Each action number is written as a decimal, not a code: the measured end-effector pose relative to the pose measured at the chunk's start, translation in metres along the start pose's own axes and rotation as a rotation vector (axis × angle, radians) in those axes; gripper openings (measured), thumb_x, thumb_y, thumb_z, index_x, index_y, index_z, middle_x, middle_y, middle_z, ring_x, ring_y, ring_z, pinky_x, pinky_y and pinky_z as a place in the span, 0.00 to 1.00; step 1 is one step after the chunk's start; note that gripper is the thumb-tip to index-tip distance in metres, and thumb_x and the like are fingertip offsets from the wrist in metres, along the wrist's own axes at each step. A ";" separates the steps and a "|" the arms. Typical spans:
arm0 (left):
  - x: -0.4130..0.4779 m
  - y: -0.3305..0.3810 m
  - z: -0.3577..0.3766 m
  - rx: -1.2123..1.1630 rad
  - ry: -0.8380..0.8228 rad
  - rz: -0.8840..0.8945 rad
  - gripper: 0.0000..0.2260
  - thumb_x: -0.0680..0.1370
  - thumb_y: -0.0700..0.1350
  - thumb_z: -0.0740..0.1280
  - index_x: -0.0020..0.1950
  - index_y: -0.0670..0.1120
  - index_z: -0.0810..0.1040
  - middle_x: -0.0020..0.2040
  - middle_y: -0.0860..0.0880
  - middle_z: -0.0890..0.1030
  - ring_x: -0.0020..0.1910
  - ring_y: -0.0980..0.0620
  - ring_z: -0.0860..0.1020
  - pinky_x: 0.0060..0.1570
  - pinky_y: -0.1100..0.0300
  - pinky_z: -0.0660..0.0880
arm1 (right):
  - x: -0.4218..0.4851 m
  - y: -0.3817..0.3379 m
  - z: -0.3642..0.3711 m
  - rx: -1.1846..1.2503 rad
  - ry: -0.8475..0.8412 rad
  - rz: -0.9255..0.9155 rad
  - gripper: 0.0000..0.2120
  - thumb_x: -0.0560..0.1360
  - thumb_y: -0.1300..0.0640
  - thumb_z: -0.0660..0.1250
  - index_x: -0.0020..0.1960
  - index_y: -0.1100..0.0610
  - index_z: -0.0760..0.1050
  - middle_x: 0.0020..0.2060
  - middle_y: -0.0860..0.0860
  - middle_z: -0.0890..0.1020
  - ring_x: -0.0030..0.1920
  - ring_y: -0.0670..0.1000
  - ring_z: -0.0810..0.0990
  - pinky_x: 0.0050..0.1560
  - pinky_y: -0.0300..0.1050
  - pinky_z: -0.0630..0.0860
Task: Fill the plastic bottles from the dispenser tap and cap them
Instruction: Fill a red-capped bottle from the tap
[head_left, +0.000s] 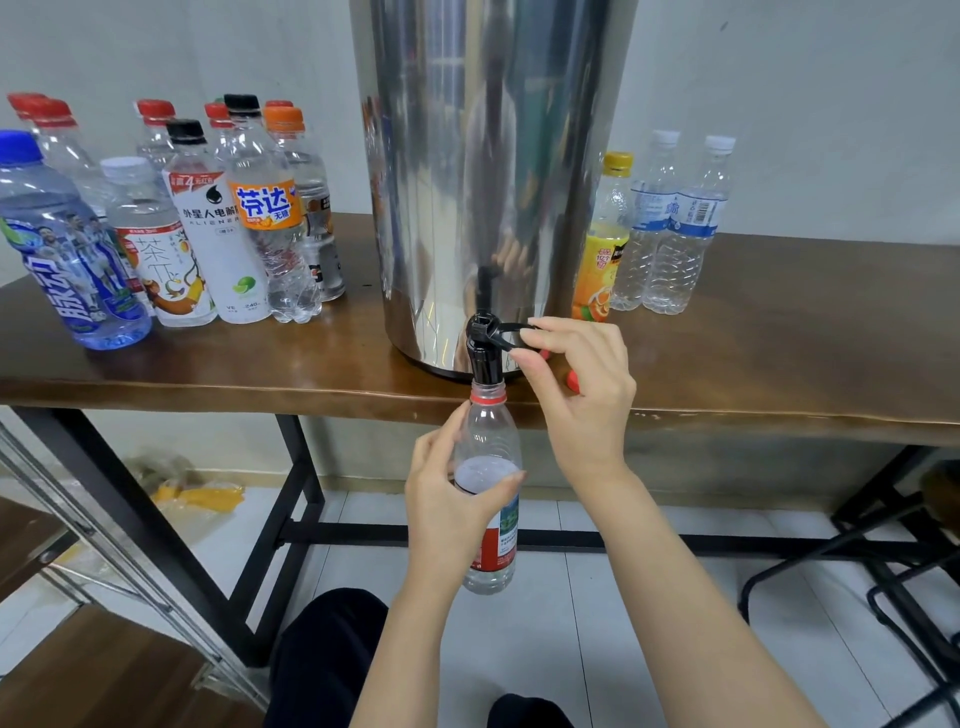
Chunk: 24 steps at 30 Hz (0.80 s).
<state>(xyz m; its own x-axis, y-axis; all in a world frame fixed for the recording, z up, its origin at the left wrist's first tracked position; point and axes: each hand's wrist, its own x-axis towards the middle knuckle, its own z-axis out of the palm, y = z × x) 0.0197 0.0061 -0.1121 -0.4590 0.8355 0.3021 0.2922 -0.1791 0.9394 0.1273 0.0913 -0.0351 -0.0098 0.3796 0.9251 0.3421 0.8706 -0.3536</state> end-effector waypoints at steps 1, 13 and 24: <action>0.000 0.000 0.000 0.002 -0.001 0.000 0.37 0.68 0.45 0.80 0.66 0.72 0.66 0.57 0.62 0.72 0.59 0.71 0.71 0.58 0.58 0.77 | 0.000 0.000 0.000 0.000 -0.002 -0.003 0.09 0.76 0.52 0.70 0.48 0.58 0.84 0.48 0.50 0.84 0.51 0.53 0.79 0.49 0.59 0.77; -0.001 0.000 0.001 0.013 0.003 0.010 0.36 0.68 0.46 0.80 0.66 0.71 0.65 0.58 0.63 0.72 0.59 0.69 0.72 0.51 0.70 0.73 | -0.001 -0.002 0.002 0.024 0.007 0.027 0.12 0.77 0.50 0.68 0.48 0.59 0.83 0.48 0.50 0.84 0.53 0.50 0.78 0.53 0.52 0.77; -0.002 0.001 0.002 0.011 0.014 -0.010 0.37 0.67 0.46 0.80 0.68 0.68 0.67 0.58 0.62 0.73 0.59 0.66 0.73 0.55 0.61 0.76 | -0.001 -0.004 0.002 0.020 0.007 0.043 0.10 0.76 0.52 0.70 0.48 0.59 0.83 0.49 0.45 0.81 0.53 0.48 0.77 0.57 0.39 0.73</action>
<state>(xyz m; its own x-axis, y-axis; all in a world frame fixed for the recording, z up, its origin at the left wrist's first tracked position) 0.0228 0.0050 -0.1119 -0.4739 0.8295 0.2954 0.2966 -0.1655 0.9406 0.1239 0.0876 -0.0350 0.0113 0.4142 0.9101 0.3235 0.8597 -0.3953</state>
